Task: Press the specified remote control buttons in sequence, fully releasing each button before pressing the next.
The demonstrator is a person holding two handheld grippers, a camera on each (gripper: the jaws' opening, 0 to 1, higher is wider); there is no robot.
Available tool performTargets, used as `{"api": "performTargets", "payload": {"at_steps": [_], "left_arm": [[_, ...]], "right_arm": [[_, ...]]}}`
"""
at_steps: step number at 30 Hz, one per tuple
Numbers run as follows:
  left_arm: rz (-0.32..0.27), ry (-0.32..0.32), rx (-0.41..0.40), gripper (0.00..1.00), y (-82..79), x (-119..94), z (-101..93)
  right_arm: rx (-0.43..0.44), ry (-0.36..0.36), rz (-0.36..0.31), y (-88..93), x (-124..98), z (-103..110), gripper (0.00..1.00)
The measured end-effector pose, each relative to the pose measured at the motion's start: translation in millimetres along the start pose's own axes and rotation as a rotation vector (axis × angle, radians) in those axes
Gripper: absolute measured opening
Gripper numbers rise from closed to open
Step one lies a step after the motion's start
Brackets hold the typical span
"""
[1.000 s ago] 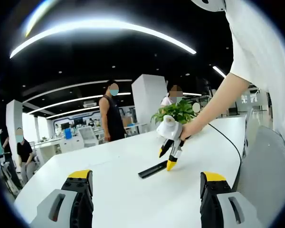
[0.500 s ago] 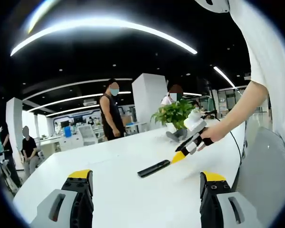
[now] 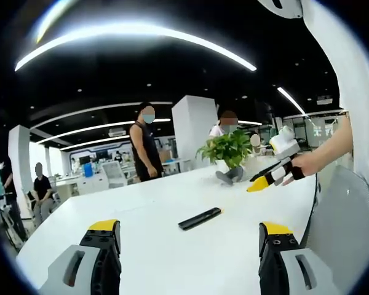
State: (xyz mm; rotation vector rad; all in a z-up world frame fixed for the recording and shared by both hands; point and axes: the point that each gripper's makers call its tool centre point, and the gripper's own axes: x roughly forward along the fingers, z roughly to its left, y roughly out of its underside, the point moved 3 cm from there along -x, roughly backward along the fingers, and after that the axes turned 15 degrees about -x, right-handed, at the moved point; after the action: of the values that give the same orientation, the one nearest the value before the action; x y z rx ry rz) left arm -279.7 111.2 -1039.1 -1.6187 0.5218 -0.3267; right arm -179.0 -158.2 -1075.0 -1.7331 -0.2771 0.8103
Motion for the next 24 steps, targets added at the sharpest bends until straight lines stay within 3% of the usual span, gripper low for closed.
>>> {"api": "performTargets", "payload": {"at_steps": [9, 16, 18, 21, 24], "left_arm": [[0.000, -0.001, 0.001, 0.97, 0.2, 0, -0.2], [0.000, 0.000, 0.000, 0.97, 0.1, 0, -0.5], [0.003, -0.005, 0.002, 0.96, 0.7, 0, 0.2], [0.009, -0.022, -0.047, 0.97, 2.7, 1, 5.0], [0.012, -0.038, -0.060, 0.97, 3.6, 0, 7.7]], "right_arm": [[-0.031, 0.072, -0.077, -17.4, -43, 12, 0.99], [-0.075, 0.103, -0.069, -17.1, -68, 21, 0.99], [-0.062, 0.136, -0.105, -19.1, -78, 21, 0.99], [-0.008, 0.201, -0.212, -24.8, -92, 19, 0.98], [0.069, 0.254, -0.267, -25.3, -94, 13, 0.96]]}}
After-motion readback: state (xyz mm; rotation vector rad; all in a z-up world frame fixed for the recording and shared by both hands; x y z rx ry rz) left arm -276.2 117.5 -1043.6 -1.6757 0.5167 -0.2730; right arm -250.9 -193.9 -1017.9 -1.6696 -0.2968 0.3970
